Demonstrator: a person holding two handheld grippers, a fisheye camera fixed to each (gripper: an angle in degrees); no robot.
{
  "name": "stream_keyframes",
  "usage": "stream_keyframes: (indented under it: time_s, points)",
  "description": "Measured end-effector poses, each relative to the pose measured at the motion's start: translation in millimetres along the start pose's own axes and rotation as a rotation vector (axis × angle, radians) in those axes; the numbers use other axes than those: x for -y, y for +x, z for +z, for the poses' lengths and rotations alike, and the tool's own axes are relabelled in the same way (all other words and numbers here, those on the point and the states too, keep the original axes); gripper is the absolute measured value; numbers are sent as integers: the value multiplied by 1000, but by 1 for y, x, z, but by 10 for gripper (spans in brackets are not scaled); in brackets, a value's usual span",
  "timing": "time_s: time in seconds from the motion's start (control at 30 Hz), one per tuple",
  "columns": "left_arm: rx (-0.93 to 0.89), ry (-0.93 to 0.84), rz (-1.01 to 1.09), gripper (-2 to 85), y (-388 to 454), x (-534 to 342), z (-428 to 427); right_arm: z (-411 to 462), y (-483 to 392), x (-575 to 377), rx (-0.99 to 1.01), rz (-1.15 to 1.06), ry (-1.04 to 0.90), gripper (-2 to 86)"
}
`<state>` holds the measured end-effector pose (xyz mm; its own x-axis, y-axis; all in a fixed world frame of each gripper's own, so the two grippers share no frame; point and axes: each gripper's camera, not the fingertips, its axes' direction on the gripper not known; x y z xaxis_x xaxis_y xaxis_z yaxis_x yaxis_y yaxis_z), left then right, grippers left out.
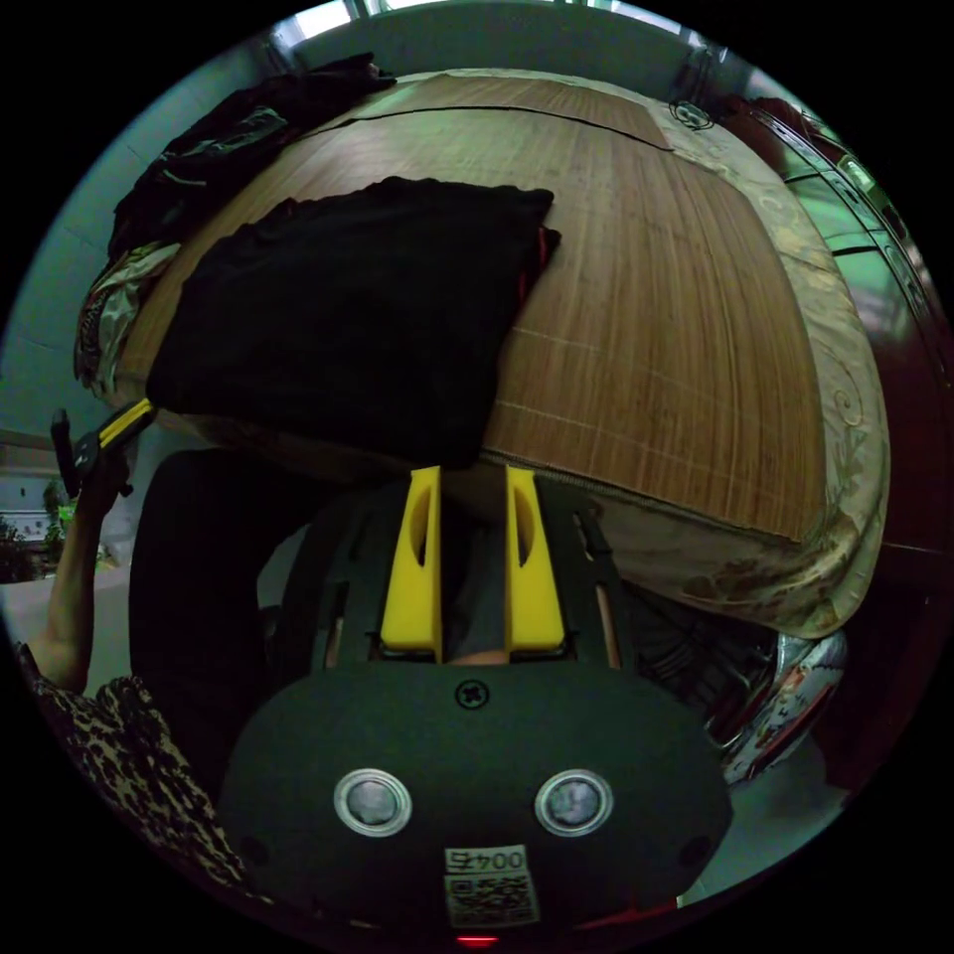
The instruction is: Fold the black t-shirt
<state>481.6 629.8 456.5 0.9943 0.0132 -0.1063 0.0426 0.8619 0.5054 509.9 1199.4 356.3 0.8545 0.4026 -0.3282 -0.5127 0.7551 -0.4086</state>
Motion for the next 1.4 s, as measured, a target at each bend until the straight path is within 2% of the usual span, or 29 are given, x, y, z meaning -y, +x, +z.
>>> stream_keyframes:
  time_s: [0.13,0.2,0.33,0.57,0.63,0.7,0.83,0.97,1.03,1.13,1.2,1.33,1.4]
  points:
    - [-23,-17,-9,10,-11,5,1,2,-6,-1,-5,-26,12,73]
    - [-22,-30,2,9,-14,8,2,2,-10,-4,-44,-57,37,38]
    - [35,-80,-7,6,-26,10,7,9,-7,-8,-79,-55,22,14]
    - [31,-107,-30,5,-39,18,6,8,6,-18,-24,-9,10,56]
    - [79,-125,-15,4,-42,22,-6,1,9,-22,-5,9,34,62]
    - [49,-96,-34,4,-47,29,-20,-7,8,-23,37,1,84,64]
    - [0,82,-9,3,-39,77,-37,-4,-7,-11,42,-54,121,65]
    - [59,-55,11,2,-31,121,11,21,-17,0,-18,-93,79,64]
    - [50,-139,-78,1,-41,130,37,35,-14,1,-62,-80,16,62]
    - [-28,-88,-172,1,-50,139,26,25,-7,-6,-36,-69,64,60]
    - [-48,-7,-127,1,-38,148,12,18,0,-12,-14,-50,125,53]
    - [-3,1,-46,1,-13,189,17,26,12,-4,30,-24,126,57]
    - [34,0,-54,1,-10,211,25,26,14,12,-9,-40,169,66]
